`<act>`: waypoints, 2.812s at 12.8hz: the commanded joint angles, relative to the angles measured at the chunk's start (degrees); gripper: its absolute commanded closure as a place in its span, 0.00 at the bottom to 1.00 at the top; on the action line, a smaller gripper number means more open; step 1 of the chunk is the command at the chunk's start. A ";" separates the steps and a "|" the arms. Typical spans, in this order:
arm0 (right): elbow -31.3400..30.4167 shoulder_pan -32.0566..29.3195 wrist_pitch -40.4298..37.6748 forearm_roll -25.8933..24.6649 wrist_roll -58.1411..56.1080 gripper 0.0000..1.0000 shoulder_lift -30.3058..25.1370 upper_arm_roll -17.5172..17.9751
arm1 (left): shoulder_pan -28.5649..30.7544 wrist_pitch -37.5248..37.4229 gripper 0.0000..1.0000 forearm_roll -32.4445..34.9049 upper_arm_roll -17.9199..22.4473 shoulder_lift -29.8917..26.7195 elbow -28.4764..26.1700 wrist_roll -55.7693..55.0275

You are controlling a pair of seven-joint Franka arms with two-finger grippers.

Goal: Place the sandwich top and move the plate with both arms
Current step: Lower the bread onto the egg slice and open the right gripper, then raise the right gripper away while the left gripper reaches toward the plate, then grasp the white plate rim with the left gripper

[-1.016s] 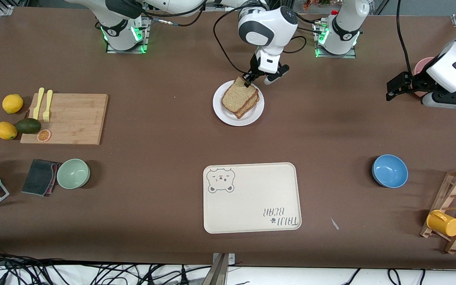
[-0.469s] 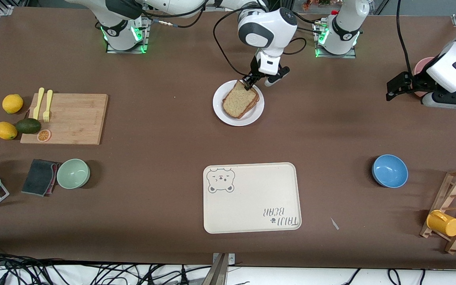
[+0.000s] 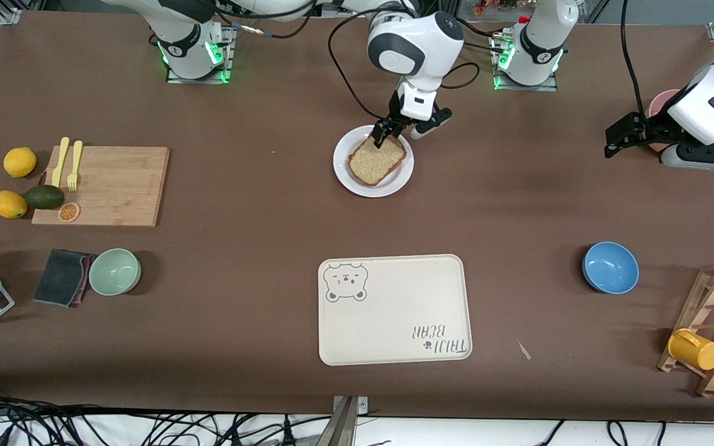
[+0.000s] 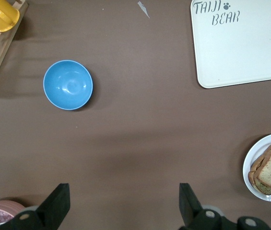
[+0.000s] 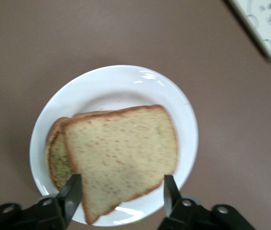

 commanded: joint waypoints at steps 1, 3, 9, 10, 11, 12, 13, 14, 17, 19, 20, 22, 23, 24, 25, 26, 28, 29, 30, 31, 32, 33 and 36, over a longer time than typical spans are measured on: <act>-11.64 -7.27 4.11 11.31 -7.72 0.00 -16.04 -4.06 | -0.61 -0.32 0.00 0.73 -0.47 1.35 0.51 0.60; -22.09 -12.46 8.85 16.62 -9.77 0.00 -25.71 -6.35 | -2.10 -0.32 0.00 -1.44 -0.47 2.49 0.42 0.25; -36.45 -25.41 11.16 28.82 -15.31 0.00 -43.48 -13.34 | -7.19 -1.55 0.00 -10.75 -0.47 9.51 0.51 0.51; -37.77 -25.50 10.55 32.86 -15.74 0.00 -46.13 -17.82 | -8.25 -1.29 0.00 -13.65 -0.47 11.79 0.51 0.60; -37.35 -25.50 8.02 35.07 -16.71 0.00 -47.11 -22.39 | -8.69 -1.03 0.00 -17.07 -0.47 14.43 0.51 0.69; -36.13 -25.50 6.60 35.62 -18.37 0.00 -47.21 -25.48 | -9.65 -0.68 0.00 -20.33 -0.55 16.72 0.51 0.69; -33.59 -25.67 6.15 35.62 -20.74 0.00 -47.03 -28.39 | -10.97 0.11 0.00 -22.36 -0.55 18.48 0.51 0.77; -30.96 -25.76 5.28 35.62 -21.98 0.00 -46.33 -31.20 | -11.94 1.16 0.00 -23.77 -0.55 20.06 0.51 0.95; -19.89 -25.93 3.43 35.80 -22.25 0.00 -43.08 -35.87 | -16.86 5.91 0.00 -30.10 -0.73 26.82 0.50 4.61; -17.75 -26.02 1.42 36.32 -22.95 0.00 -42.37 -37.90 | -17.31 11.86 0.00 -35.37 -0.82 32.01 -0.02 14.96; -16.27 -26.11 0.27 37.20 -22.96 0.00 -41.68 -38.95 | -17.31 13.37 0.00 -36.69 -0.90 34.12 -0.28 20.15; -8.91 -30.56 -6.47 40.87 -22.96 0.00 -37.04 -38.09 | -16.96 13.56 0.00 -42.13 -0.82 35.63 -2.03 26.67; -6.87 -32.25 -8.07 43.42 -23.22 0.00 -35.79 -37.65 | -16.79 13.65 0.00 -45.38 -0.82 35.72 -3.87 29.66; -6.94 -32.61 -7.65 43.36 -24.26 0.00 -35.69 -37.82 | -16.61 14.09 0.00 -49.85 -0.82 35.72 -6.50 32.91; -6.94 -32.70 -7.48 43.18 -25.75 0.00 -35.69 -37.91 | -16.61 17.14 0.00 -53.37 -0.82 35.55 -9.83 37.55; -6.94 -34.53 -7.30 43.27 -26.64 0.00 -35.78 -37.91 | -17.22 20.04 0.00 -56.54 -0.82 35.46 -12.74 41.25; -6.94 -35.69 -7.12 43.01 -26.65 0.00 -36.22 -37.56 | -17.40 21.30 0.01 -57.89 -0.82 35.64 -14.96 44.53; -6.68 -35.43 -7.47 42.14 -26.73 0.00 -36.22 -37.47 | -17.57 22.08 0.02 -57.98 -0.82 35.81 -15.66 44.63; -6.41 -35.34 -7.73 41.95 -26.91 0.00 -36.13 -37.55 | -17.66 23.22 0.06 -57.98 -0.90 35.81 -15.75 44.72; -6.41 -35.34 -7.04 41.86 -27.43 0.00 -35.78 -37.56 | -18.01 23.23 0.14 -57.98 -0.91 35.81 -15.75 44.81; -6.24 -35.43 -6.60 41.86 -28.31 0.00 -35.52 -37.38 | -18.45 23.23 0.20 -57.98 -0.91 35.90 -15.75 46.11; -6.32 -35.78 -5.55 42.04 -28.84 0.00 -35.26 -37.38 | -18.54 23.32 0.23 -57.98 -0.91 36.51 -15.75 47.26; -6.85 -37.00 -5.19 41.60 -28.58 0.00 -35.34 -35.80 | -19.24 23.49 0.35 -57.80 -0.82 37.13 -15.58 49.63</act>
